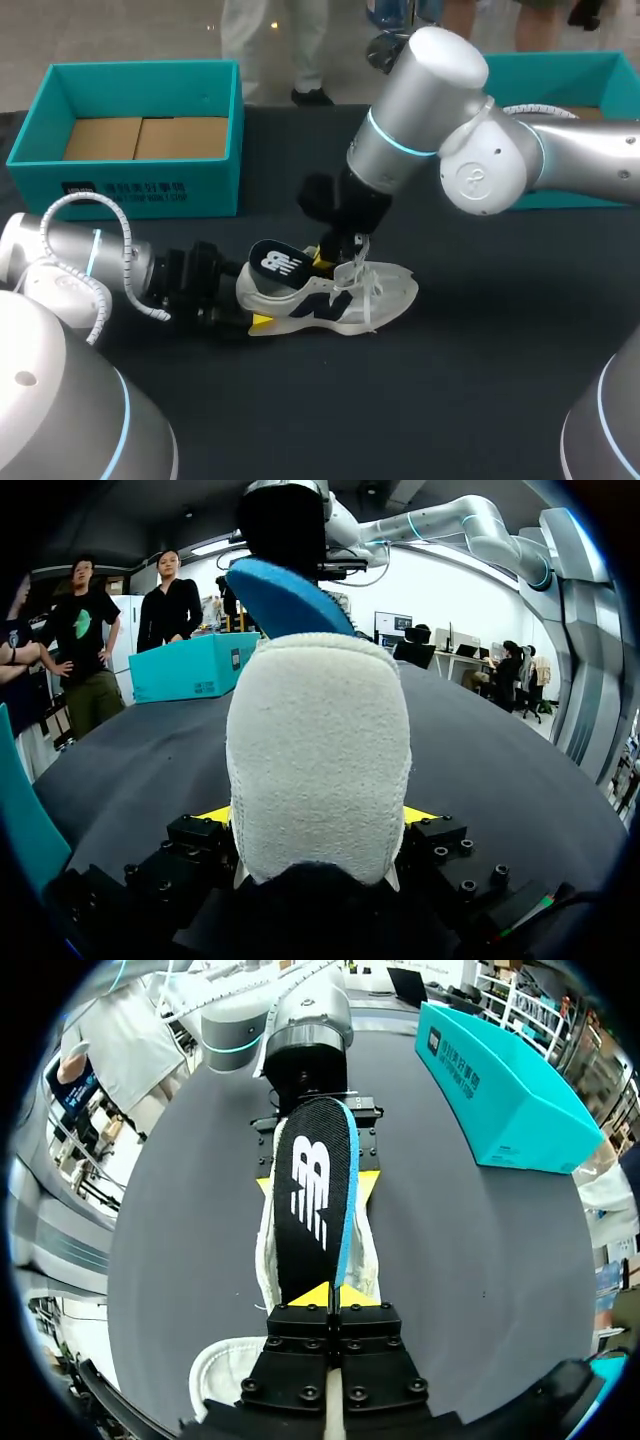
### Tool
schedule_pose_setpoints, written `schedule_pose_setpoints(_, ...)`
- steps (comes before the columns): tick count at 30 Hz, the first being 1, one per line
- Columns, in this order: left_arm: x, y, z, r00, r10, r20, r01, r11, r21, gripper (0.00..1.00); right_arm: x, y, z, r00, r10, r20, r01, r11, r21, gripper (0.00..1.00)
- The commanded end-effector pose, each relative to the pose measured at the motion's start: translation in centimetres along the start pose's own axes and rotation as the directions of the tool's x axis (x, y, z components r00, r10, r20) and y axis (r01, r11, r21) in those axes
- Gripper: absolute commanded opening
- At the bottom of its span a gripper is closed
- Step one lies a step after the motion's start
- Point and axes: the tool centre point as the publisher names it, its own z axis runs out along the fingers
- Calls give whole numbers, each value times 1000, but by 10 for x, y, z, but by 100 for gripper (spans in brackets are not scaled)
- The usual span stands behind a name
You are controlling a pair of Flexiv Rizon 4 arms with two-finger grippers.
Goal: Take the shoe out of the shoebox, open the shoe tongue, remove and reinsert the insole, then place the shoe into the shoebox
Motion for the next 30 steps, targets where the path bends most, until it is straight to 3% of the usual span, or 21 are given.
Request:
schedule_pose_setpoints(1, -1, 1, 1, 1000, 0, 1, 0, 1000, -3, 0, -10, 13, 7, 998, -26, -55, 25, 1000, -13, 0)
schedule_pose_setpoints(7, -1, 1, 1, 1000, 0, 1, 0, 1000, -3, 0, -11, 26, 14, 989, -58, -137, 53, 998, -43, 0)
schedule_pose_setpoints(19, -1, 1, 1, 1000, 0, 1, 0, 1000, -3, 0, -12, 38, 15, 983, -83, -165, 73, 995, -66, 0)
schedule_pose_setpoints(23, -1, 1, 1, 1000, 0, 1, 0, 1000, -3, 0, -9, 37, 15, 980, -95, -174, 79, 992, -95, 31)
schedule_pose_setpoints(30, -1, 1, 1, 1000, 0, 1, 0, 1000, -3, 0, -9, 40, 21, 966, -117, -232, 97, 991, -96, 30)
